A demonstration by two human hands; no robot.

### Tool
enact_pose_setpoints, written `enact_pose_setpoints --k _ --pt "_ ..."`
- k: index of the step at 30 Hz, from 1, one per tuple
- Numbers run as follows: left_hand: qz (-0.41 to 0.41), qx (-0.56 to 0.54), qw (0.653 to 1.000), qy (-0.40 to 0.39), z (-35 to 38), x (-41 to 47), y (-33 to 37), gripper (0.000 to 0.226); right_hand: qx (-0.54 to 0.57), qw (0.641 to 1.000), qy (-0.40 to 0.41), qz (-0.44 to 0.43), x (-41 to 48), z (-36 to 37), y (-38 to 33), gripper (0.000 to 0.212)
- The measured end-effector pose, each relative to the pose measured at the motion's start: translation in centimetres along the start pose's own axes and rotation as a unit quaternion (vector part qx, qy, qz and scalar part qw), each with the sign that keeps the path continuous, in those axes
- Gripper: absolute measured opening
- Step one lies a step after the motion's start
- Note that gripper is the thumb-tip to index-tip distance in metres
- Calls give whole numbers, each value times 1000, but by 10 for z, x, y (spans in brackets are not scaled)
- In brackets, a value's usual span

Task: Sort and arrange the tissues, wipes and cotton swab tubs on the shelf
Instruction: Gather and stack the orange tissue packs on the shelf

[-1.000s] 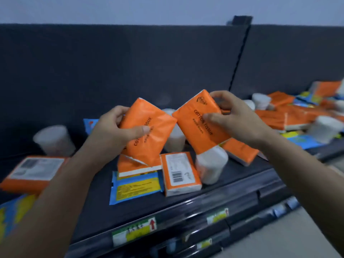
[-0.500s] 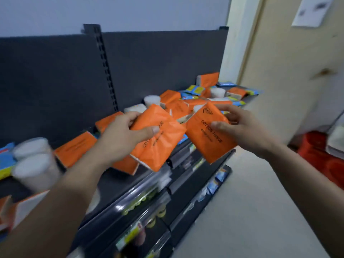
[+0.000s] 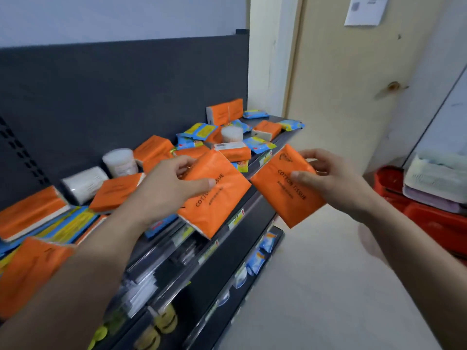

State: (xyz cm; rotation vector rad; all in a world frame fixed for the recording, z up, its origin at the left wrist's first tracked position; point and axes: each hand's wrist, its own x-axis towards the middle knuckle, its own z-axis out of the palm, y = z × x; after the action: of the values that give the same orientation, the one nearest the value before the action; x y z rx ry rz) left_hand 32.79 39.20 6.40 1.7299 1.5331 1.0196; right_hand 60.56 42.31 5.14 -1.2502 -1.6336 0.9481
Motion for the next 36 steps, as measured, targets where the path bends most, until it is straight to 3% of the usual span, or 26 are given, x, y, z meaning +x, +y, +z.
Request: enact_pose_setpoints --k 3,8,18,22,27,36 --pt "-1 0 1000 -2 13 38 -2 24 -16 1000 0 -7 31 -14 14 25" --pt "8 15 1000 6 37 112 -10 58 -67 998 -1 -16 102 -38 36 27" --pt "13 32 999 7 69 241 1 42 -119 992 6 -50 240 -88 54 35" --pt "-5 55 997 56 72 278 0 33 -134 988 -24 -70 290 -93 64 37" --pt "-49 89 982 159 78 313 1 41 -146 979 -89 -112 359 -96 82 38" --pt "-128 122 953 245 118 353 8 38 -147 953 -196 -177 471 -112 116 33"
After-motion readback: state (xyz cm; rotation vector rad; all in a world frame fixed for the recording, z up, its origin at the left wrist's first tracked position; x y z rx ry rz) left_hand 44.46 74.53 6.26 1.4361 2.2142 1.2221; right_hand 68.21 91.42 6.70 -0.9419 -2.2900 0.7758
